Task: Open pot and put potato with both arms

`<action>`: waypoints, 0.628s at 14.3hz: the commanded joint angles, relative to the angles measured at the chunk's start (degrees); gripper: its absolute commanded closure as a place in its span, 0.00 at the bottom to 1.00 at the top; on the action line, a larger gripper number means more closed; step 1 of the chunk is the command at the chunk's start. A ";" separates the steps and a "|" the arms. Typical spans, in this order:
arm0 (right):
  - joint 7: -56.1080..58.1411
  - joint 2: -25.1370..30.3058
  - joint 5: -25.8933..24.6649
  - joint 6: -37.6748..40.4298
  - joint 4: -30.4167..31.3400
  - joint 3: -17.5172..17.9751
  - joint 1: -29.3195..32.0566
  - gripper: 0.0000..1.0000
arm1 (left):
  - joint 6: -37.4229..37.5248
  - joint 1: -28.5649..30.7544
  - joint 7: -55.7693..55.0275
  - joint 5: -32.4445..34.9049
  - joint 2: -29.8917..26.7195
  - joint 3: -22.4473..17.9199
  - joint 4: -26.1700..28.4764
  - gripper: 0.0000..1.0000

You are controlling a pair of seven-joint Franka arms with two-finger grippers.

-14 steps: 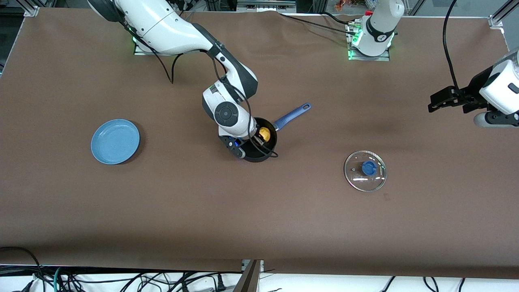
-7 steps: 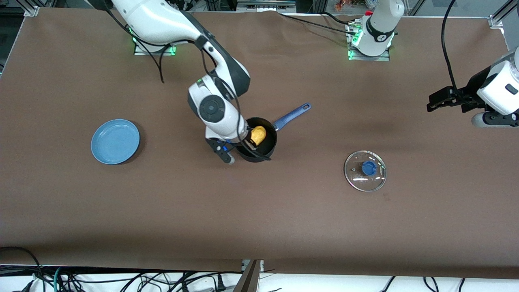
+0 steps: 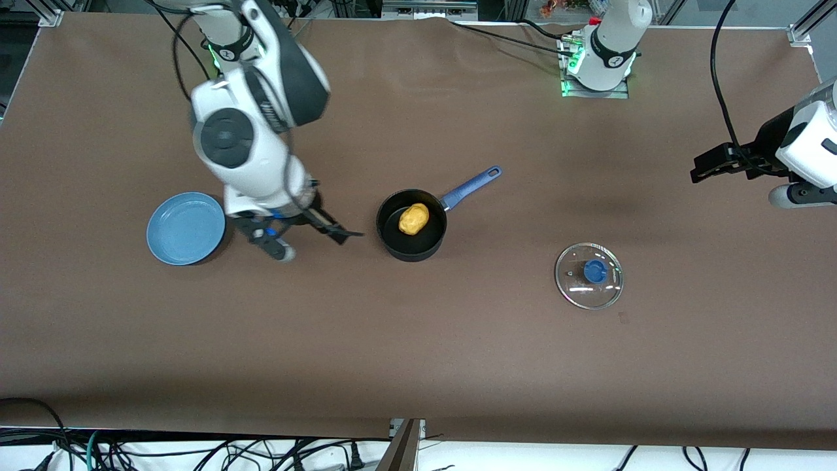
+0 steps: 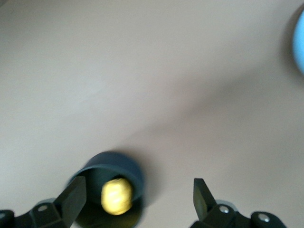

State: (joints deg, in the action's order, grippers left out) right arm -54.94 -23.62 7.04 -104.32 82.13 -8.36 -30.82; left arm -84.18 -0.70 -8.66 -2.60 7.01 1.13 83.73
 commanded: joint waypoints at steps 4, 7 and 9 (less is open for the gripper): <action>30.36 6.56 0.60 9.04 1.98 -13.17 1.19 0.00 | 0.60 0.53 2.15 1.19 -0.24 0.72 -0.41 0.00; 46.96 10.60 0.08 9.84 4.26 -9.42 11.53 0.00 | 0.60 0.62 2.24 1.19 -0.24 0.72 -0.41 0.00; 56.49 12.54 -0.28 9.92 4.79 -1.79 21.72 0.00 | 0.60 0.62 2.24 1.19 -0.24 0.72 -0.41 0.00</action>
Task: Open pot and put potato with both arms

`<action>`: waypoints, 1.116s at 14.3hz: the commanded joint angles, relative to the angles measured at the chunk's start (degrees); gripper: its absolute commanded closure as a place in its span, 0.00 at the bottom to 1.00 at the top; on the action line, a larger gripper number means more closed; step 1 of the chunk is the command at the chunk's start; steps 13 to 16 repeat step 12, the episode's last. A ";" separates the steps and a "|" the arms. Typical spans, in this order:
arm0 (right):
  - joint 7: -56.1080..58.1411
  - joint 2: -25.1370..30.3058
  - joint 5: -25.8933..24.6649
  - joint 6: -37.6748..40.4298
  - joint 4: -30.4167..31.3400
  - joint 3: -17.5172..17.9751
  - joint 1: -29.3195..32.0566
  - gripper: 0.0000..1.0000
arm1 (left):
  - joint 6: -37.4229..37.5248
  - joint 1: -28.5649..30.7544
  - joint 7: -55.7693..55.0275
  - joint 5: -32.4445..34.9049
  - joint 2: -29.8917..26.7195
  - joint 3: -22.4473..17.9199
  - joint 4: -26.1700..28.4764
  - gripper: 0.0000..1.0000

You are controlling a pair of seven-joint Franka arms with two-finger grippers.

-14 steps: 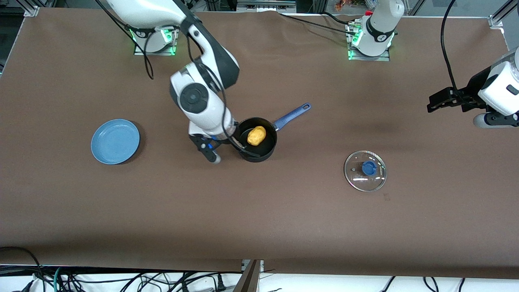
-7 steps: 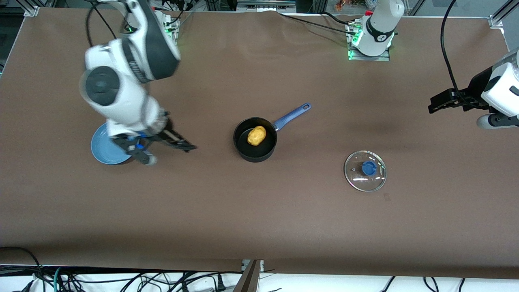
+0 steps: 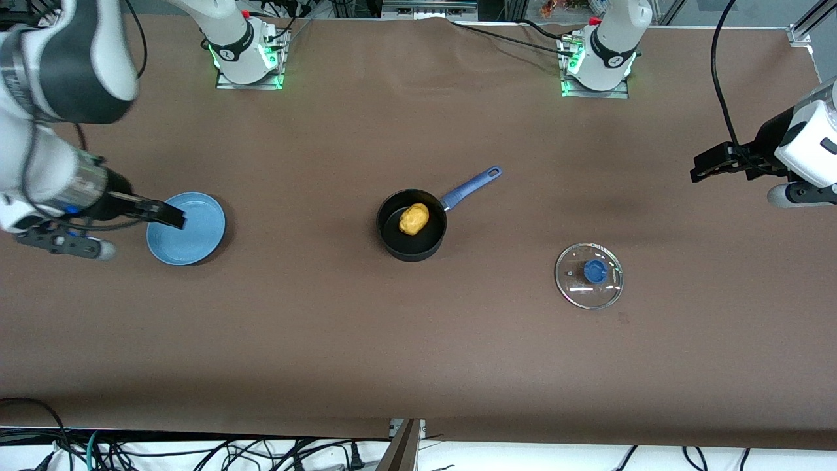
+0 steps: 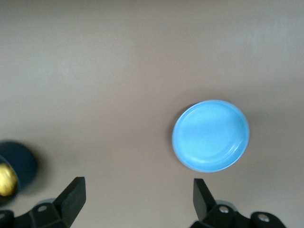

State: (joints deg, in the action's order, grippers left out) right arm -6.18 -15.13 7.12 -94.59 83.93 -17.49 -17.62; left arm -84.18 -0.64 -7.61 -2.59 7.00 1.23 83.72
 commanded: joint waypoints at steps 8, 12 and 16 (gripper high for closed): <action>8.81 13.20 -7.48 -1.47 14.68 18.99 19.46 0.00 | 0.60 0.55 1.02 1.10 -0.15 0.62 -0.40 0.00; 7.67 13.20 -6.86 -1.39 14.33 18.99 19.82 0.00 | 0.60 0.55 1.02 1.10 -0.15 0.62 -0.40 0.00; 7.67 13.20 -6.86 -1.39 14.33 18.99 19.82 0.00 | 0.60 0.55 1.02 1.10 -0.15 0.62 -0.40 0.00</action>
